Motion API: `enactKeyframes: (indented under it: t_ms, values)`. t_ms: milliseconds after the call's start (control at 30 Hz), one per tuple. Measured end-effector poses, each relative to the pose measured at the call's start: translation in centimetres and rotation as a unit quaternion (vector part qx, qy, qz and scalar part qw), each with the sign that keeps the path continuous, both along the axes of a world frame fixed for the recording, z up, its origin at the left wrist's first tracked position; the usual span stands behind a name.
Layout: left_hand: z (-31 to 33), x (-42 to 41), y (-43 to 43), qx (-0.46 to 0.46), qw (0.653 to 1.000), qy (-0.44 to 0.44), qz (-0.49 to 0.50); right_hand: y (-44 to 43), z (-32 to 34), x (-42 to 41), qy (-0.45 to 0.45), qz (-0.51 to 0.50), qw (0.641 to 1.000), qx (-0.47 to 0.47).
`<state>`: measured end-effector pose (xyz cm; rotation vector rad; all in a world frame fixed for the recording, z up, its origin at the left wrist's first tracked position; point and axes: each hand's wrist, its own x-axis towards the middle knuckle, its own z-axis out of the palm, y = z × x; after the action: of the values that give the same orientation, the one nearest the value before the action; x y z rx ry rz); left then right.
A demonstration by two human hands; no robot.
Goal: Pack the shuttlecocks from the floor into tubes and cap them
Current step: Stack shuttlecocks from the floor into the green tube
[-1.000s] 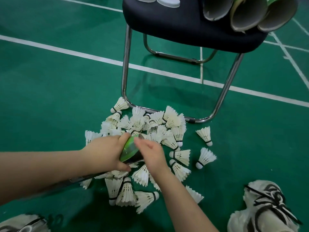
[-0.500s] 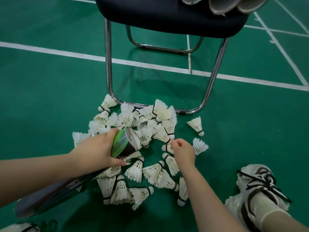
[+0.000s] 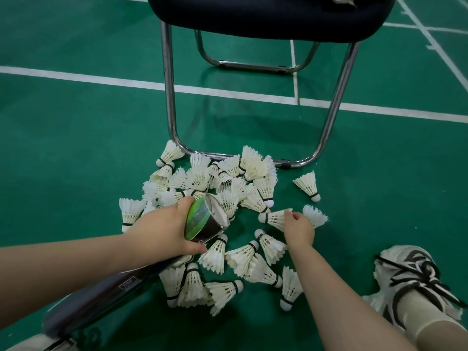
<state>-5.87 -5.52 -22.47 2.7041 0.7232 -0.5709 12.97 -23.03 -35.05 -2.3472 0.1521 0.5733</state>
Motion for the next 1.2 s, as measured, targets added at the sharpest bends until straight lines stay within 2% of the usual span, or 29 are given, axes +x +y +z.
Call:
enactKeyframes:
  t_ms: [67, 133, 200, 300, 433, 500, 633, 800, 967, 1000, 1033, 1067, 1133, 1200]
  values:
    - [0.1, 0.0, 0.1, 0.0, 1.0, 0.002, -0.002, 0.2, 1.3, -0.4, -0.029, -0.076, 0.991, 0.11]
    - [0.2, 0.0, 0.1, -0.002, 1.0, 0.003, -0.006, 0.8, 3.4, -1.5, -0.058, -0.119, 0.963, 0.236]
    - [0.3, -0.2, 0.0, -0.003, 1.0, 0.003, -0.008, 1.7, 5.9, -3.0, -0.066, -0.092, 0.935, 0.336]
    - [0.3, -0.4, 0.0, -0.004, 1.0, -0.002, -0.011, 3.2, 8.9, -5.0, -0.058, 0.032, 0.917, 0.392]
    - [0.4, -0.8, 0.0, -0.001, 1.0, -0.02, -0.014, 4.8, 11.4, -6.3, 0.011, 0.25, 0.913, 0.321]
    - [0.5, -1.2, 0.0, -0.006, 1.0, -0.027, -0.013, 5.1, 12.4, -6.5, 0.063, 0.317, 0.905, 0.277]
    - [0.7, -1.8, 0.1, -0.01, 0.999, -0.044, -0.011, 4.8, 13.6, -6.8, 0.112, 0.411, 0.879, 0.214]
    - [1.0, -2.5, -0.4, -0.005, 0.998, -0.043, -0.046, 5.0, 14.0, -8.1, 0.174, 0.557, 0.795, 0.166]
    - [0.5, -3.8, -1.2, 0.032, 0.994, -0.02, -0.107, 6.1, 13.0, -10.4, 0.211, 0.682, 0.69, 0.122]
    - [0.4, -4.0, -1.2, 0.035, 0.993, -0.015, -0.109, 6.2, 12.5, -10.7, 0.209, 0.685, 0.687, 0.121]
    - [0.3, -4.2, -1.1, 0.034, 0.994, -0.014, -0.106, 6.2, 11.8, -11.0, 0.191, 0.674, 0.703, 0.124]
    - [0.3, -4.2, -0.9, 0.028, 0.995, -0.018, -0.096, 6.2, 11.3, -11.1, 0.171, 0.644, 0.733, 0.136]
    - [0.5, -4.1, -0.5, 0.014, 0.997, -0.029, -0.067, 5.9, 11.1, -11.4, 0.168, 0.491, 0.826, 0.219]
    - [0.9, -3.8, -0.4, 0.008, 0.998, -0.036, -0.052, 5.4, 11.3, -11.0, 0.154, 0.331, 0.872, 0.326]
